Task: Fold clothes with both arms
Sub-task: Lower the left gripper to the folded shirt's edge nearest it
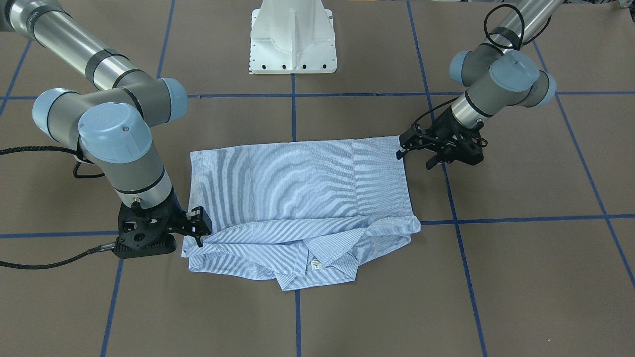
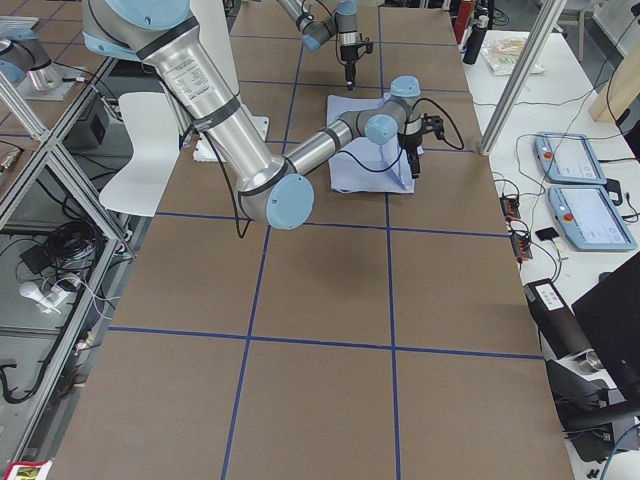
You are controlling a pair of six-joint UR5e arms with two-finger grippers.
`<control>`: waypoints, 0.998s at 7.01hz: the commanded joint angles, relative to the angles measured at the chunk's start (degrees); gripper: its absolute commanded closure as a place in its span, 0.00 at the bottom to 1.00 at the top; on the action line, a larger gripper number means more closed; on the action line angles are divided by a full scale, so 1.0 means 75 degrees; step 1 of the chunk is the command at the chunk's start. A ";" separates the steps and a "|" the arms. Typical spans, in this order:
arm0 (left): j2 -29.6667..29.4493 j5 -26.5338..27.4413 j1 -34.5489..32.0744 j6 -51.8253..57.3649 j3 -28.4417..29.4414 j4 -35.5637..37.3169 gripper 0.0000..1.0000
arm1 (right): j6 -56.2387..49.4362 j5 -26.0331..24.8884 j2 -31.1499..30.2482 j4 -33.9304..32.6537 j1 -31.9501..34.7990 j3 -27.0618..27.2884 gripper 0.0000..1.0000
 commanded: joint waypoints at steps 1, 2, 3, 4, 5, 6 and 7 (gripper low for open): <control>0.0037 0.0186 0.0537 -0.0146 -0.0097 -0.0012 0.02 | 0.0016 0.0000 -0.0032 0.0009 0.0000 0.0041 0.00; 0.0037 0.0245 0.0654 -0.0146 -0.0085 -0.0012 0.14 | 0.0028 0.0000 -0.0032 0.0009 0.0000 0.0041 0.00; 0.0037 0.0246 0.0725 -0.0146 -0.0097 -0.0012 0.25 | 0.0028 0.0012 -0.0032 0.0009 0.0000 0.0041 0.00; 0.0049 0.0246 0.0784 -0.0146 -0.0097 -0.0001 0.26 | 0.0028 0.0000 -0.0044 0.0009 0.0000 0.0041 0.00; 0.0130 0.0246 0.0831 -0.0158 -0.0109 0.0000 0.26 | 0.0039 0.0000 -0.0044 0.0009 0.0000 0.0041 0.00; 0.0143 0.0246 0.0889 -0.0158 -0.0109 0.0000 0.27 | 0.0040 0.0000 -0.0044 0.0009 0.0000 0.0053 0.00; 0.0143 0.0246 0.0890 -0.0228 -0.0120 0.0000 0.44 | 0.0040 0.0000 -0.0044 0.0009 0.0000 0.0053 0.00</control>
